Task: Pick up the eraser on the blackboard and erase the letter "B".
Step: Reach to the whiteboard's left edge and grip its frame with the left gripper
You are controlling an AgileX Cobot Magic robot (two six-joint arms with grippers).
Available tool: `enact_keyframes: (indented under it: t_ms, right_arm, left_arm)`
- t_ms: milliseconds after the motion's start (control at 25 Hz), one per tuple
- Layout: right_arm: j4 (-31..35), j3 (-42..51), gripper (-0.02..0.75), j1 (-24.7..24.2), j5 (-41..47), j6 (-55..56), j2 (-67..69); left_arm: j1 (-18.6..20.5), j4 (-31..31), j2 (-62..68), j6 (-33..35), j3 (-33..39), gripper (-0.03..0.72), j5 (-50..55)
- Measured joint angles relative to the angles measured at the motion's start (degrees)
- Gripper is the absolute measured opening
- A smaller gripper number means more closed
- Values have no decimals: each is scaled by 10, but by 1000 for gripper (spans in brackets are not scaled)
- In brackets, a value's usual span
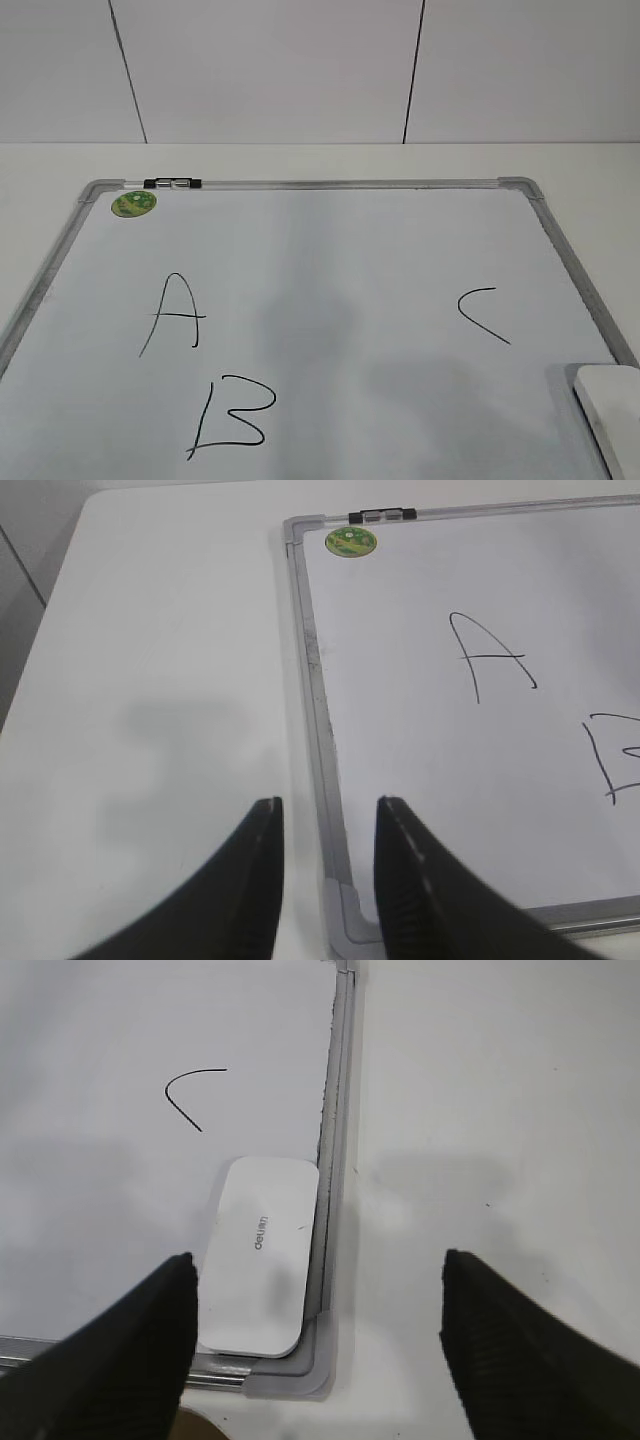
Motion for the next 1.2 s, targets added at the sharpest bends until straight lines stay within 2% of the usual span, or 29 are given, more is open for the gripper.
enact_keyframes:
  t_ms: [1200]
  right_arm:
    - [2,0,584,0,0,0,0]
  left_arm:
    - [0,-1,0,0,0,235,0]
